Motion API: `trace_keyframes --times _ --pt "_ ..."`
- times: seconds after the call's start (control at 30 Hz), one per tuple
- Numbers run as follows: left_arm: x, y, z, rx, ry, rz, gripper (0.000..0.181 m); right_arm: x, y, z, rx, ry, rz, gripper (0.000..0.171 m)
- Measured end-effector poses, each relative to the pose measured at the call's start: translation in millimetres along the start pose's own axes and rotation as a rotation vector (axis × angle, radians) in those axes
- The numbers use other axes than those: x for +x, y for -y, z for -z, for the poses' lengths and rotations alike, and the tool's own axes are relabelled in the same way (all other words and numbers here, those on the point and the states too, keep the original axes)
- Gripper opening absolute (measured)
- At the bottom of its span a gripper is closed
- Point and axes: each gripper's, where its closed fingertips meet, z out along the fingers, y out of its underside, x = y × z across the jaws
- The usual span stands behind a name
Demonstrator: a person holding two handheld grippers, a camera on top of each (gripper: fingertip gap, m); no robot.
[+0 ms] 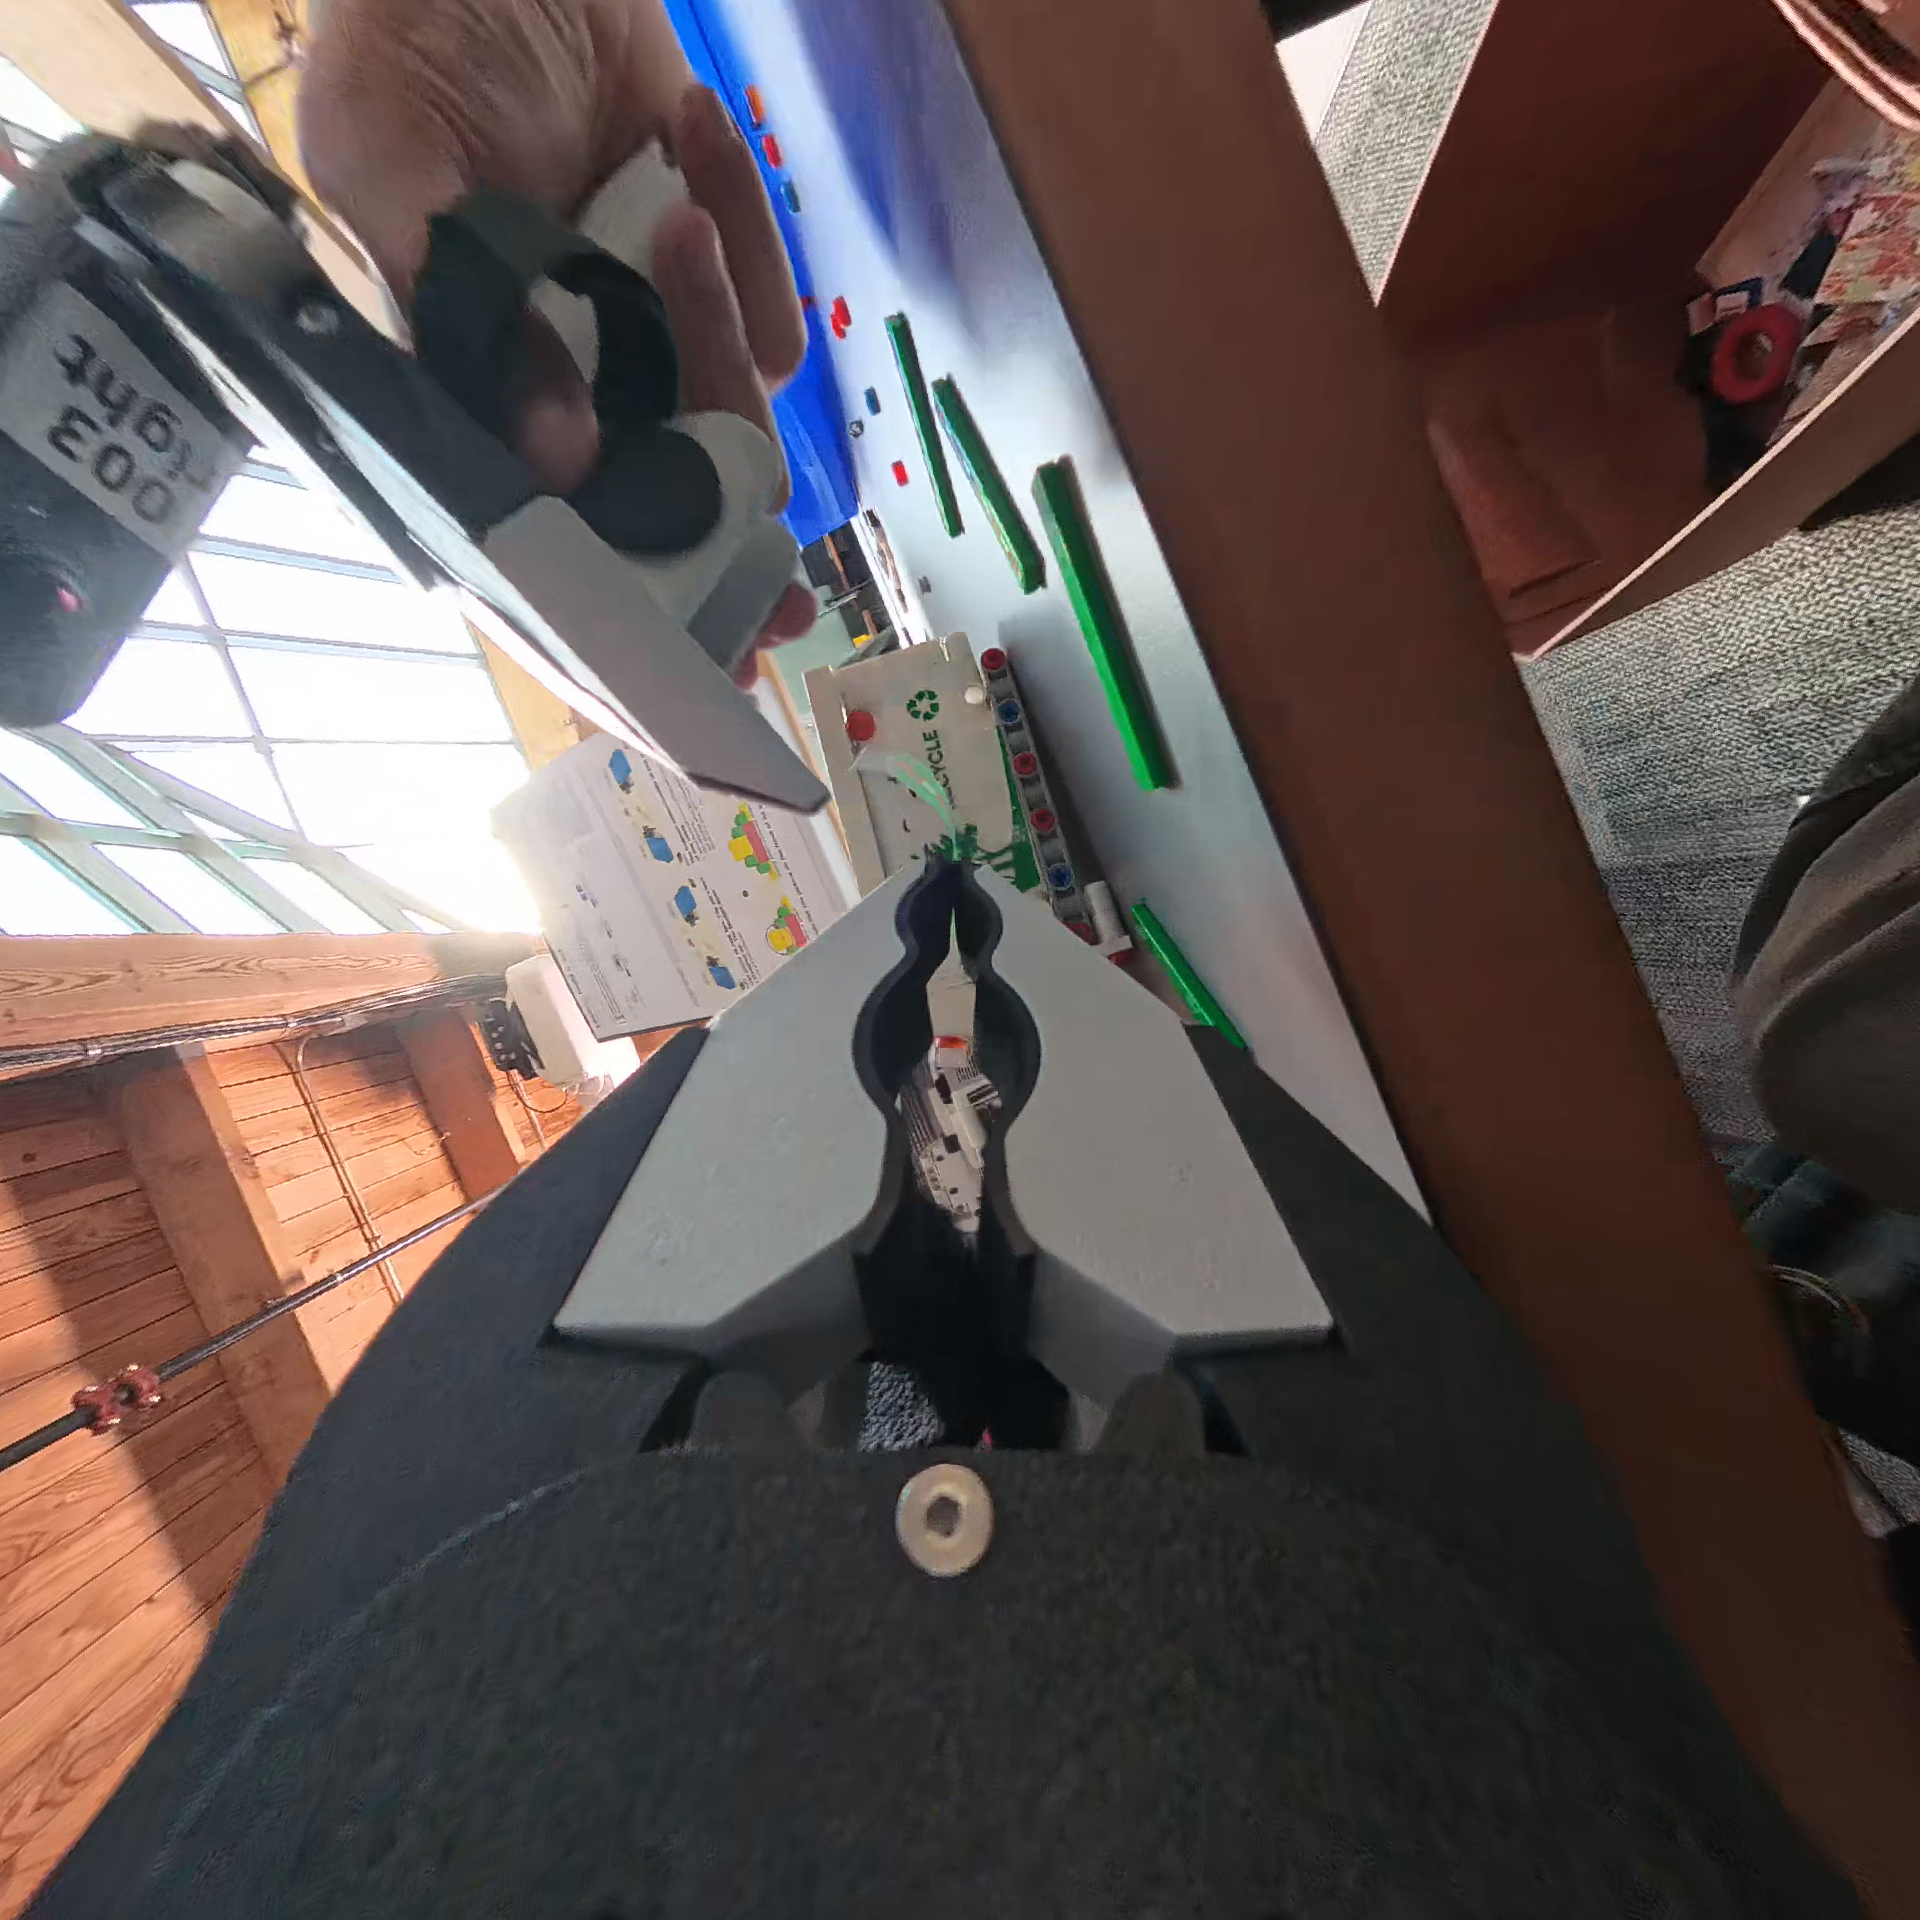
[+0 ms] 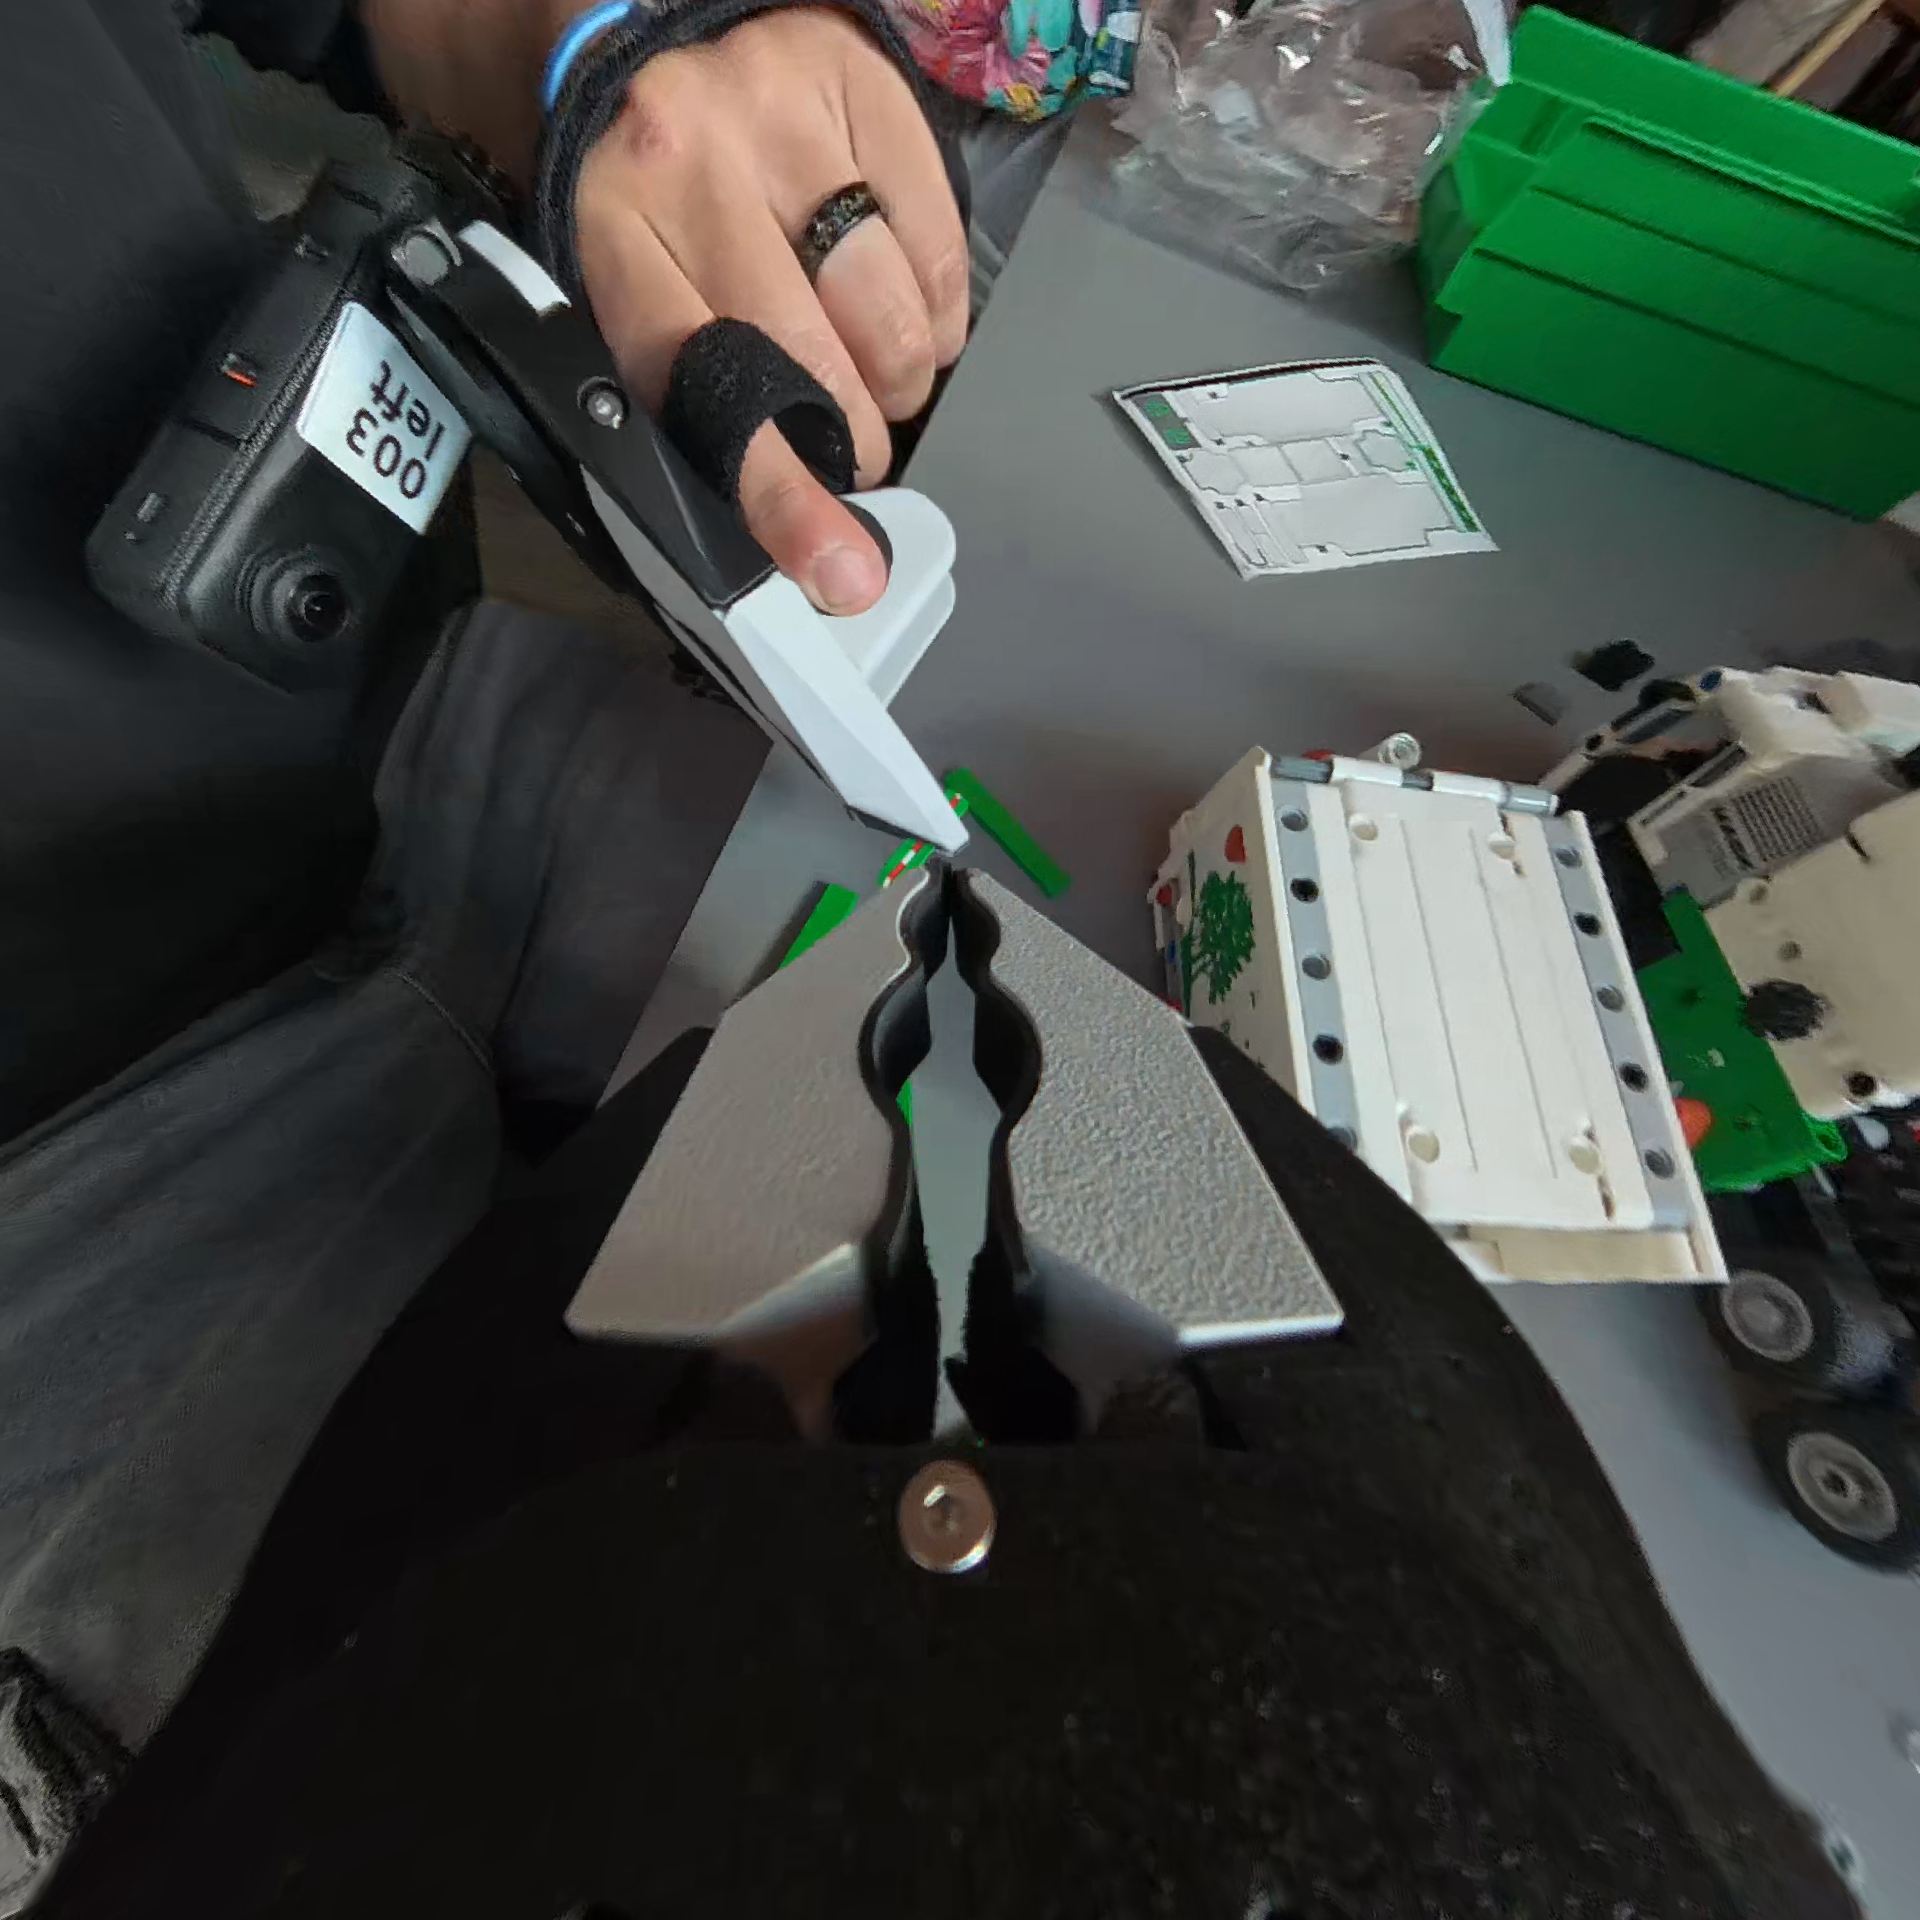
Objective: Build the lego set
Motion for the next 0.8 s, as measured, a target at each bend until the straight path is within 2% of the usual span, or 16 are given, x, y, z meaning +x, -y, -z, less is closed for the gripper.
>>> trace_keyframes --times 0.2,0.27,0.4,0.53,0.8 --pt "4 5 -1 -0.021 -0.010 0.002 0.000 -3 12 6 0.192 0.214 -0.168 0.000" --pt "5 5 0 -0.036 -0.028 0.025 0.000 -14 5 4 0.132 0.257 -0.164 0.000" --pt "5 10 3 -0.038 -0.046 0.022 0.000 -12 -5 -4 0.050 0.168 -0.111 0.000" --pt "9 14 3 -0.032 -0.057 0.006 0.000 -18 -12 -5 -0.005 0.256 -0.214 0.000" --pt "10 12 1 -0.050 -0.077 0.010 0.000 -26 -21 -9 -0.073 0.268 -0.171 0.000"
